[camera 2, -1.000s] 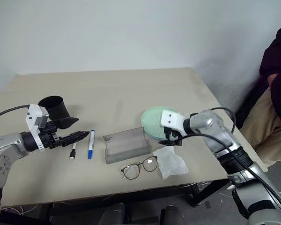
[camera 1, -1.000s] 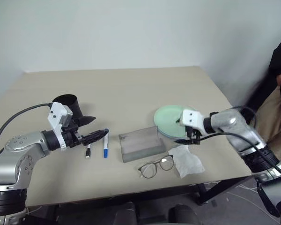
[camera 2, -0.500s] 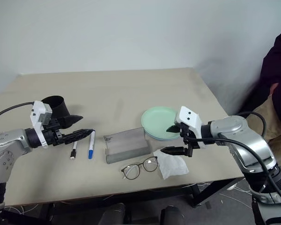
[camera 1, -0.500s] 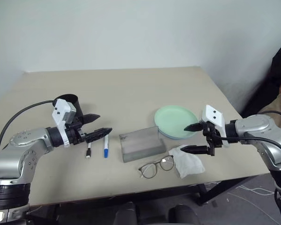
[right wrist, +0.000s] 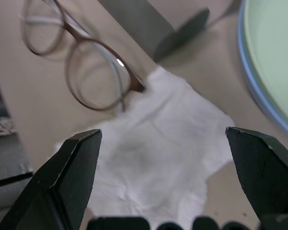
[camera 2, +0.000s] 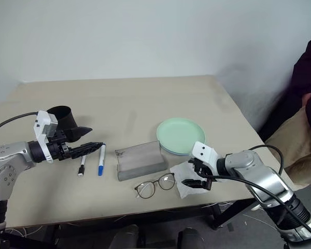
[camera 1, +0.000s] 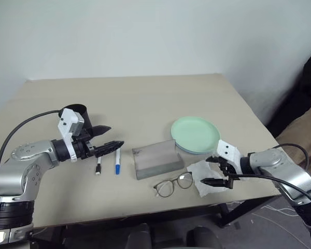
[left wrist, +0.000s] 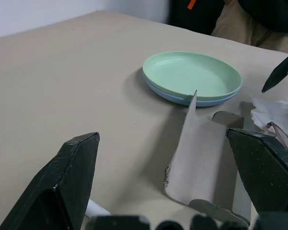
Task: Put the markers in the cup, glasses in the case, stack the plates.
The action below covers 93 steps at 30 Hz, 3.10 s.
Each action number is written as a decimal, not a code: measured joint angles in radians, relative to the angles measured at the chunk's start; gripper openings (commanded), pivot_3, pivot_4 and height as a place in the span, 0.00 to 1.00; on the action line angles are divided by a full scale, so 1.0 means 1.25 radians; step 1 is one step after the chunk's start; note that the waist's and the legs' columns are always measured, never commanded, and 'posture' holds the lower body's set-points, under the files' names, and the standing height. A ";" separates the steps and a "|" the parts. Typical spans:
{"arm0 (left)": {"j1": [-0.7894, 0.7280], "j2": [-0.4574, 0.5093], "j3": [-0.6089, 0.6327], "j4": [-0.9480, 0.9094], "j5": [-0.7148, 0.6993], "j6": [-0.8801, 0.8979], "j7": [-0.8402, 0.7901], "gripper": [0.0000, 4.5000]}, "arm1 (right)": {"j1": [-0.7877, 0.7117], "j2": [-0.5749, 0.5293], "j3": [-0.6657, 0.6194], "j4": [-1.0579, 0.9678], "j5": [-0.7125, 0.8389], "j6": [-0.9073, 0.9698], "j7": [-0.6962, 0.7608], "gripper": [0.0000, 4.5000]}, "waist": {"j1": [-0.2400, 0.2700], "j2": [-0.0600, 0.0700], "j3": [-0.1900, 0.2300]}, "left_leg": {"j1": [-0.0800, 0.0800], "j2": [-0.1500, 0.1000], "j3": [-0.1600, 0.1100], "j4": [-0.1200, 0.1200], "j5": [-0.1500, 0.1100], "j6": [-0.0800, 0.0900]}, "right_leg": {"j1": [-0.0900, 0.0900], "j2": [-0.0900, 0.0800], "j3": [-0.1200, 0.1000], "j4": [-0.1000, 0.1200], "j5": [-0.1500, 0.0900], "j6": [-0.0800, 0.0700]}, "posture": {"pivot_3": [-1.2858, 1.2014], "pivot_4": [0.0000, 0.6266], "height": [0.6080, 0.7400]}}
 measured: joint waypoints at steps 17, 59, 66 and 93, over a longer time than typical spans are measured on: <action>-0.002 0.003 0.000 0.000 0.000 0.000 0.002 1.00 | 0.012 0.041 0.034 0.061 -0.046 -0.054 -0.013 0.78 | 0.000 0.000 0.000 | 0.000 0.000 0.000 0.000 0.000 0.000 | 0.000 0.000 0.000 0.000 0.000 0.000 | 0.52 0.00 1.00; -0.062 -0.019 -0.035 0.039 0.026 -0.011 -0.003 1.00 | -0.375 0.167 -0.073 0.507 -0.115 -0.194 -0.099 0.01 | -0.004 0.001 0.000 | -0.001 0.000 0.001 -0.001 0.000 0.000 | 0.001 0.001 0.001 0.001 0.002 0.001 | 0.52 0.00 1.00; -0.062 -0.038 -0.055 0.038 0.028 -0.014 -0.004 1.00 | -0.383 0.290 -0.033 0.603 -0.167 -0.249 -0.154 0.01 | -0.004 0.001 0.000 | -0.001 0.000 0.001 0.000 0.001 0.000 | 0.001 0.001 0.001 0.001 0.003 0.000 | 0.52 0.00 1.00; -0.113 -0.074 -0.314 -0.047 0.070 -0.019 -0.116 1.00 | -0.101 0.003 -0.270 -0.057 0.163 0.082 0.056 0.99 | -0.001 0.003 0.000 | 0.000 -0.001 0.000 0.001 0.000 0.001 | 0.001 0.000 0.002 0.001 0.000 0.000 | 0.52 0.00 1.00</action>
